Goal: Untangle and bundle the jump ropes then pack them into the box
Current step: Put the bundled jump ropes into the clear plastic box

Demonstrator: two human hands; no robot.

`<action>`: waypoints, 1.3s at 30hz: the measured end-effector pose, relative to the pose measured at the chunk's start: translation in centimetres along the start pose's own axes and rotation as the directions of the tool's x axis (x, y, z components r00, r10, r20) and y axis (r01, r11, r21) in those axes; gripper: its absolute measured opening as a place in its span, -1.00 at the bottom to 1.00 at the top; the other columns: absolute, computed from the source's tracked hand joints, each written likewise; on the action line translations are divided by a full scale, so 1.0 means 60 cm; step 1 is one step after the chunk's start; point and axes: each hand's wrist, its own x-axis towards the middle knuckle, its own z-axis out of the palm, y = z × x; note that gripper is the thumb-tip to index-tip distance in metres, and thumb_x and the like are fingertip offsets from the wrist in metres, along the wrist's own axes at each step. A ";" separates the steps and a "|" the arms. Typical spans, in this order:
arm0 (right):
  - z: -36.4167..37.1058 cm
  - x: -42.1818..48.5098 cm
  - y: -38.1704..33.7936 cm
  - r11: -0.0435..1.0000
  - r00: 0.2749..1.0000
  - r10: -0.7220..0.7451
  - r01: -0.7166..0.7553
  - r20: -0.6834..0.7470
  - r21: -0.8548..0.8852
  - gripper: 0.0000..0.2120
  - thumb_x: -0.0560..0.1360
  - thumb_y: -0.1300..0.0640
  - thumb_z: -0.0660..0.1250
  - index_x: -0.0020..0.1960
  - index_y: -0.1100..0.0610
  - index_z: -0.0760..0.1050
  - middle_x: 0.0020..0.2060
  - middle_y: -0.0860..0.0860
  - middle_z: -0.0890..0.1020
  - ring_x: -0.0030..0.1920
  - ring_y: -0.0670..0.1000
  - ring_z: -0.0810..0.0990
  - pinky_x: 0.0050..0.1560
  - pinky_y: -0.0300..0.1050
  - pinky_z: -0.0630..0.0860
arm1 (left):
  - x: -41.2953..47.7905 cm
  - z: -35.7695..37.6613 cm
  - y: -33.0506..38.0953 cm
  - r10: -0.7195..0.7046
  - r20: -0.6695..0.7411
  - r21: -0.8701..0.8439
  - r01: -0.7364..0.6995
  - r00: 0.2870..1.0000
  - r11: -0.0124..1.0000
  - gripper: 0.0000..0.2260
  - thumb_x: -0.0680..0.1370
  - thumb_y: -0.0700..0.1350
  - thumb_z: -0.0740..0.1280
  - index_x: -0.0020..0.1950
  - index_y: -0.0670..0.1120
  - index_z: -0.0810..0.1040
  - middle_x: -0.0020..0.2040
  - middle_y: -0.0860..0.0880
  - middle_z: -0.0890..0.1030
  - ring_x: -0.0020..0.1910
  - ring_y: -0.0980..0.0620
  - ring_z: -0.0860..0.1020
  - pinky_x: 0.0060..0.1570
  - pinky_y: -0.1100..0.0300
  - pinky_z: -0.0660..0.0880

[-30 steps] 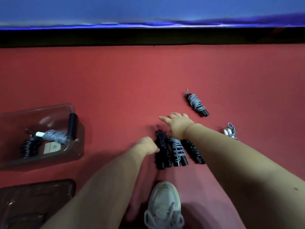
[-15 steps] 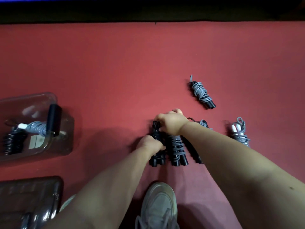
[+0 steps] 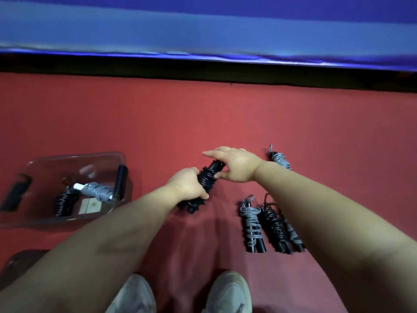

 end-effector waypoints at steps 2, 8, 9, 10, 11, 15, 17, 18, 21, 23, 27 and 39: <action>-0.033 0.008 -0.040 0.998 1.000 -0.027 0.026 0.006 0.058 -0.50 0.50 0.00 0.34 0.41 0.04 0.32 0.27 0.05 0.47 0.27 0.05 0.44 0.26 -0.13 0.34 | -0.032 -0.057 -0.013 0.060 -0.080 0.136 -0.049 0.995 0.989 -0.56 0.34 -0.04 0.52 0.17 -0.01 0.49 0.04 -0.01 0.60 0.05 -0.06 0.57 0.00 0.15 0.49; -0.075 0.049 -0.196 0.977 0.997 -0.069 0.073 -0.029 0.200 -0.61 0.49 0.01 0.37 0.28 0.09 0.46 0.07 0.04 0.60 0.06 0.03 0.54 0.03 -0.21 0.40 | -0.125 -0.195 -0.122 0.232 -0.273 0.331 -0.135 0.934 0.934 -0.61 0.38 -0.06 0.46 0.19 0.05 0.52 0.09 -0.01 0.57 0.11 -0.09 0.53 0.07 0.08 0.48; -0.074 0.061 -0.223 0.976 0.996 -0.074 0.084 -0.057 0.201 -0.63 0.49 0.02 0.36 0.26 0.11 0.48 0.05 0.05 0.60 0.05 0.05 0.54 0.00 -0.20 0.39 | -0.134 -0.211 -0.148 0.247 -0.296 0.339 -0.140 0.923 0.930 -0.60 0.39 -0.06 0.46 0.21 0.05 0.51 0.09 -0.01 0.56 0.12 -0.08 0.52 0.09 0.06 0.47; -0.071 0.075 -0.249 0.971 0.993 -0.078 0.096 -0.088 0.218 -0.65 0.50 0.03 0.36 0.24 0.14 0.49 0.05 0.06 0.61 0.06 0.06 0.55 0.01 -0.18 0.40 | -0.143 -0.226 -0.177 0.259 -0.316 0.338 -0.147 0.913 0.930 -0.58 0.40 -0.06 0.46 0.23 0.05 0.50 0.10 -0.01 0.54 0.14 -0.07 0.51 0.12 0.03 0.45; -0.066 0.089 -0.273 0.962 0.991 -0.074 0.101 -0.114 0.255 -0.65 0.50 0.05 0.36 0.23 0.16 0.50 0.05 0.07 0.61 0.07 0.07 0.55 0.05 -0.16 0.42 | -0.149 -0.240 -0.208 0.269 -0.330 0.330 -0.156 0.905 0.931 -0.56 0.40 -0.06 0.46 0.27 0.04 0.48 0.13 0.00 0.52 0.16 -0.05 0.49 0.16 0.01 0.43; -0.035 0.147 -0.349 0.899 0.994 -0.035 0.077 -0.104 0.431 -0.68 0.51 0.08 0.35 0.21 0.20 0.51 0.00 0.07 0.61 0.00 0.02 0.55 0.05 -0.18 0.43 | -0.156 -0.286 -0.332 0.257 -0.355 0.268 -0.165 0.899 0.949 -0.49 0.40 -0.01 0.49 0.33 0.07 0.45 0.18 0.05 0.49 0.21 0.00 0.45 0.24 0.00 0.38; -0.012 0.177 -0.378 0.882 0.997 -0.034 0.062 -0.069 0.466 -0.70 0.51 0.08 0.35 0.19 0.19 0.51 -0.03 0.06 0.60 -0.03 -0.01 0.52 -0.01 -0.23 0.38 | -0.153 -0.299 -0.385 0.202 -0.307 0.223 -0.136 0.930 0.965 -0.46 0.40 0.00 0.49 0.35 0.09 0.43 0.19 0.04 0.49 0.21 0.02 0.45 0.26 0.04 0.38; -0.001 0.191 -0.389 0.880 0.998 -0.035 0.056 -0.053 0.471 -0.70 0.51 0.08 0.35 0.19 0.19 0.51 -0.05 0.05 0.59 -0.05 -0.02 0.52 -0.03 -0.25 0.37 | -0.149 -0.303 -0.408 0.184 -0.279 0.215 -0.125 0.943 0.968 -0.44 0.40 0.00 0.50 0.36 0.08 0.42 0.20 0.03 0.48 0.21 0.03 0.45 0.27 0.08 0.37; 0.030 0.230 -0.413 0.897 0.999 -0.038 0.042 -0.017 0.441 -0.70 0.52 0.06 0.33 0.19 0.17 0.50 -0.01 0.07 0.61 -0.03 0.02 0.55 -0.02 -0.22 0.40 | -0.129 -0.309 -0.463 0.144 -0.197 0.222 -0.099 0.970 0.970 -0.44 0.40 -0.01 0.50 0.37 0.05 0.41 0.22 0.03 0.47 0.23 0.05 0.43 0.27 0.17 0.34; 0.049 0.249 -0.420 0.946 0.997 -0.070 0.074 -0.024 0.315 -0.69 0.53 0.00 0.30 0.19 0.15 0.49 0.05 0.08 0.60 0.04 0.06 0.55 0.04 -0.17 0.44 | -0.109 -0.307 -0.487 0.130 -0.147 0.243 -0.091 0.981 0.966 -0.48 0.40 -0.02 0.50 0.33 0.06 0.44 0.18 0.07 0.47 0.22 0.07 0.43 0.27 0.15 0.35; 0.084 0.276 -0.419 0.987 0.986 -0.161 0.161 -0.038 0.012 -0.62 0.55 -0.01 0.23 0.30 0.14 0.39 0.18 0.10 0.50 0.17 0.14 0.49 0.14 -0.01 0.47 | -0.071 -0.290 -0.513 0.112 -0.131 0.259 -0.075 0.985 0.963 -0.55 0.43 -0.02 0.47 0.29 0.07 0.46 0.08 0.10 0.44 0.15 0.05 0.46 0.15 0.21 0.36; 0.151 0.344 -0.438 0.992 0.969 -0.005 0.037 0.247 -0.123 -0.64 0.51 0.16 0.29 0.30 0.11 0.40 0.17 0.08 0.55 0.16 0.14 0.54 0.05 -0.08 0.47 | 0.031 -0.222 -0.538 0.005 0.090 0.301 -0.032 0.996 0.953 -0.59 0.38 -0.08 0.51 0.20 -0.03 0.52 0.03 0.03 0.54 0.00 0.04 0.49 -0.05 0.27 0.36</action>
